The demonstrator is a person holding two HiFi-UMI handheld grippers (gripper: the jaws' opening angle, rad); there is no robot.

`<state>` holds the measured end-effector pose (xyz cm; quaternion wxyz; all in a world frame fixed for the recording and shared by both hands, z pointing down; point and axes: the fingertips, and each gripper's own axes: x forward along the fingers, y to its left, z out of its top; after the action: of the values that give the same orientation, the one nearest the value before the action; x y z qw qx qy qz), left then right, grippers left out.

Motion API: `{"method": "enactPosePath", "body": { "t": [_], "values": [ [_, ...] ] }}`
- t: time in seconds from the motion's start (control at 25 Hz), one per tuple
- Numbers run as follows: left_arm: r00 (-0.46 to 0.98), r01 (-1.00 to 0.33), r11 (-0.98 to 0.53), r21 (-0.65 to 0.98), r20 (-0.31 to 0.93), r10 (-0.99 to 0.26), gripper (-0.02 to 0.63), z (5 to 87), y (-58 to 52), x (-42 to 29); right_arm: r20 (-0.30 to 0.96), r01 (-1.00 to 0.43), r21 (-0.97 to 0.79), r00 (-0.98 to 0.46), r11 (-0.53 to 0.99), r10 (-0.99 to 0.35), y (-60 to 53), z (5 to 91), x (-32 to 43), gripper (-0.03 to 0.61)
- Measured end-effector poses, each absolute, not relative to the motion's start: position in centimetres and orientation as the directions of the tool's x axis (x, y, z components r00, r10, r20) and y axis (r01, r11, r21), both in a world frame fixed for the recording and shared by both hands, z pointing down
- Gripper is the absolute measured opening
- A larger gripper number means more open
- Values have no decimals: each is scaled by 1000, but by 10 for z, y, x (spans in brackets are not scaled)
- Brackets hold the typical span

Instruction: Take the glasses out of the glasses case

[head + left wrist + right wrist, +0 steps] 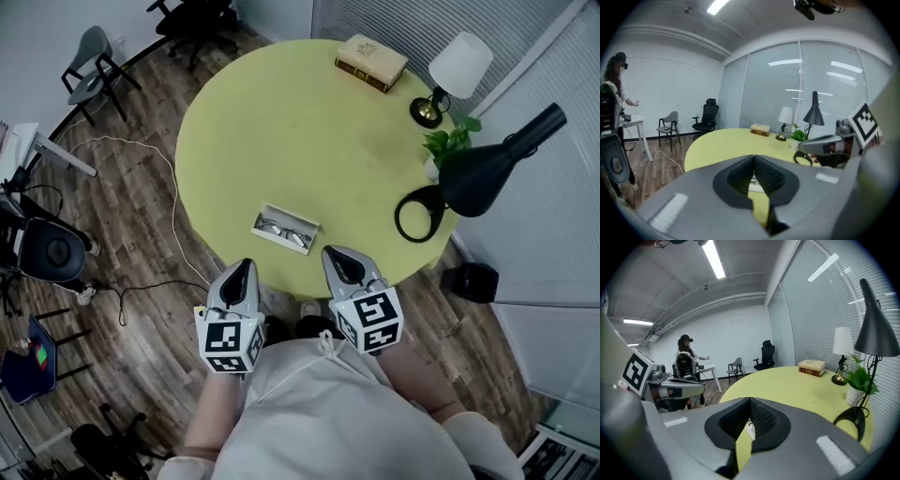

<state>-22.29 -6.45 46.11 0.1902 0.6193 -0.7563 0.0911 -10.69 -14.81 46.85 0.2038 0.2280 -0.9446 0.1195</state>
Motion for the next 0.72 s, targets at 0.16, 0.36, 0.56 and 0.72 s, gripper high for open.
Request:
{"method": "enactPosePath", "body": {
  "t": [0.16, 0.36, 0.56, 0.72],
  "values": [
    [-47, -990, 99, 103, 420, -907, 6, 469, -101, -228, 469, -559, -139, -764, 817, -444, -167, 476, -106, 0],
    [92, -994, -58, 88, 460, -883, 6, 480, -134, -239, 502, -689, -157, -673, 708, -543, -184, 481, -105, 0],
    [247, -968, -238, 82, 485, -839, 6, 492, -152, -240, 543, -775, -169, -589, 610, -598, -189, 496, -110, 0],
    [318, -944, -311, 105, 529, -786, 6, 515, -157, -248, 577, -801, -173, -554, 573, -600, -188, 512, -120, 0]
  ]
}}
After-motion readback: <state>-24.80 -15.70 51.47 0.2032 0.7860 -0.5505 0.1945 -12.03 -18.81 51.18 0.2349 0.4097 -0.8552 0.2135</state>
